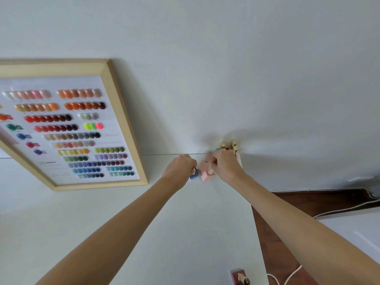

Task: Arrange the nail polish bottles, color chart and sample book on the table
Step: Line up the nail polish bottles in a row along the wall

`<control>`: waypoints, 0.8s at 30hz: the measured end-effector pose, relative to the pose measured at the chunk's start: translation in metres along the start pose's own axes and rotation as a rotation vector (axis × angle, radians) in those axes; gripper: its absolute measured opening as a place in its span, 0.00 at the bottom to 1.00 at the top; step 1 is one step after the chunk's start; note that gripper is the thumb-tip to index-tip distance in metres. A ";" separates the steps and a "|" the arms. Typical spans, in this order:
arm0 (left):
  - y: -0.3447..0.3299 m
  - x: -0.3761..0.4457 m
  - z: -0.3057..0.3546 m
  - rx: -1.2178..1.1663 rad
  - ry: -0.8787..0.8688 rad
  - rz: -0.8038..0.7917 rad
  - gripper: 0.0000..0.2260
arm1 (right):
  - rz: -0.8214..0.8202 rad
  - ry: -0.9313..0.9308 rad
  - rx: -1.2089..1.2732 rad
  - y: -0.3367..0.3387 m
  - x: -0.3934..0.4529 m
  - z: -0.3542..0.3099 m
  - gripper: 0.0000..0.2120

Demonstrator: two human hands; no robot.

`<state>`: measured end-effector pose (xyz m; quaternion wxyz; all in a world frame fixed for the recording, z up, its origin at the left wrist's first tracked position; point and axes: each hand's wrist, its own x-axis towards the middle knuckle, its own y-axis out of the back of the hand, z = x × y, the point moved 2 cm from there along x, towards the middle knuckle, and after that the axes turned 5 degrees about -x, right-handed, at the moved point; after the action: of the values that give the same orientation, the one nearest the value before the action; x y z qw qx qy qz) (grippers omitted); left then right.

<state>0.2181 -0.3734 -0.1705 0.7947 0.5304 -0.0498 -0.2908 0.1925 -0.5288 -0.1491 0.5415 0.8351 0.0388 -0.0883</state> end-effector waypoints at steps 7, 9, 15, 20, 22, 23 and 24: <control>0.001 0.005 -0.002 0.055 -0.014 -0.011 0.10 | 0.035 0.024 0.048 -0.009 0.003 0.000 0.05; 0.002 0.004 -0.003 0.076 -0.009 -0.026 0.10 | 0.033 0.022 0.080 -0.009 0.004 -0.001 0.03; 0.003 0.000 -0.007 0.111 -0.012 -0.048 0.12 | 0.018 0.013 0.053 -0.006 0.023 0.003 0.06; 0.005 -0.004 -0.008 0.078 -0.026 -0.031 0.11 | -0.172 0.086 -0.219 -0.010 0.048 0.004 0.13; 0.005 -0.006 -0.008 0.057 -0.039 -0.012 0.11 | -0.235 0.119 -0.311 -0.015 0.054 0.003 0.13; 0.006 -0.007 -0.008 0.048 -0.043 0.000 0.11 | -0.267 0.128 -0.348 -0.017 0.057 0.002 0.13; 0.005 -0.008 -0.008 0.042 -0.047 0.015 0.11 | -0.302 0.136 -0.380 -0.018 0.058 0.001 0.12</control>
<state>0.2164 -0.3614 -0.1674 0.7841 0.5397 -0.0784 -0.2961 0.2465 -0.5243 -0.1772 0.6657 0.7071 0.2151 -0.1029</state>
